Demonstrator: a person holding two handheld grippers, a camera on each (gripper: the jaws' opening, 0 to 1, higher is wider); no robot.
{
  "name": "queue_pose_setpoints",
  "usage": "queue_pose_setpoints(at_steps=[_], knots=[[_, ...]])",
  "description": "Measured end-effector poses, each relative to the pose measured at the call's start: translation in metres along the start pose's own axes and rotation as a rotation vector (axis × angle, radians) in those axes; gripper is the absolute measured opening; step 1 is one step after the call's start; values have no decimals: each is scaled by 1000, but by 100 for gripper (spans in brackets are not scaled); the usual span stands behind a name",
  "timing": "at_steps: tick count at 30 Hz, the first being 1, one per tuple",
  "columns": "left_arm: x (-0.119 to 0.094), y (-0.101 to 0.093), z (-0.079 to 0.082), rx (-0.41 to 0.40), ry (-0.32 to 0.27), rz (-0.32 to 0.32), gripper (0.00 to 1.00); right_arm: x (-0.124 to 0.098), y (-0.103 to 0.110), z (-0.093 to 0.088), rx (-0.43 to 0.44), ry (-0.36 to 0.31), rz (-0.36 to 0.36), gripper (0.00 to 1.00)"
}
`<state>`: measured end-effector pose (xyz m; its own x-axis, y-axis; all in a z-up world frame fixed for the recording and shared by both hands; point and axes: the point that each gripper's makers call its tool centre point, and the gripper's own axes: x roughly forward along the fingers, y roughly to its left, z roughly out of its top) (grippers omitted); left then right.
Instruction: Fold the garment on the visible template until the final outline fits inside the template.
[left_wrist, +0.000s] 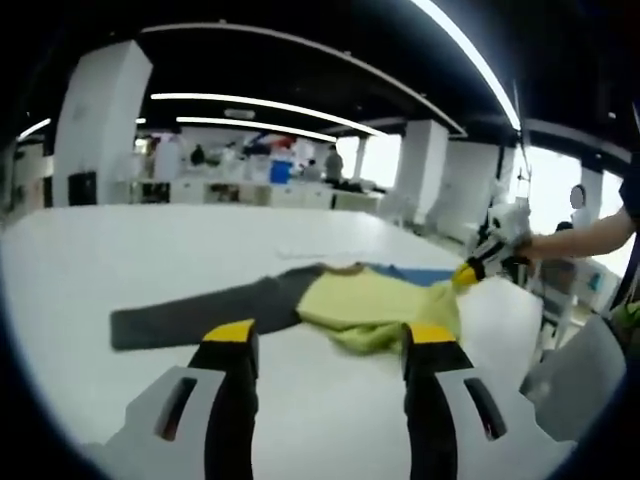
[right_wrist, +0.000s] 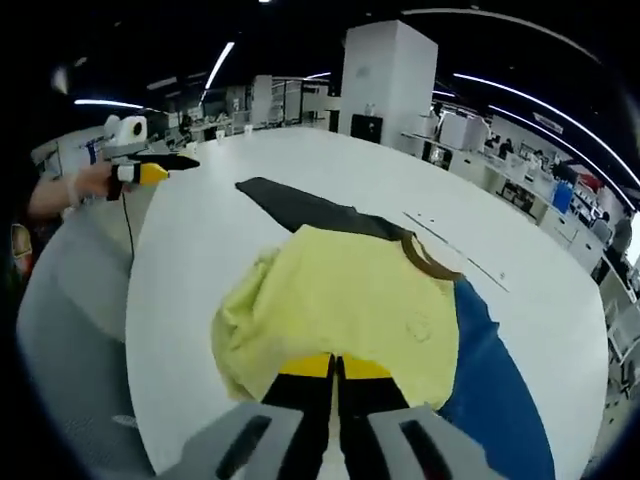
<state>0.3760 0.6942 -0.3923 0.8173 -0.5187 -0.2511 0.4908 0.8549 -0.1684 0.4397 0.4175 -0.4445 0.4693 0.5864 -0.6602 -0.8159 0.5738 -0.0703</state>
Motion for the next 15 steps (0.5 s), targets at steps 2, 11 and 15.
queue_pose_setpoints(at_steps=[2,11,15], knots=[[0,0,-1,-4,-2,0,54,11,-1,14,-27,4,22,0],[0,3,-3,-28,-8,6,52,65,-13,46,-129,91,68,0],[-1,7,-5,-39,-7,12,51,84,-18,44,-98,118,80,0]])
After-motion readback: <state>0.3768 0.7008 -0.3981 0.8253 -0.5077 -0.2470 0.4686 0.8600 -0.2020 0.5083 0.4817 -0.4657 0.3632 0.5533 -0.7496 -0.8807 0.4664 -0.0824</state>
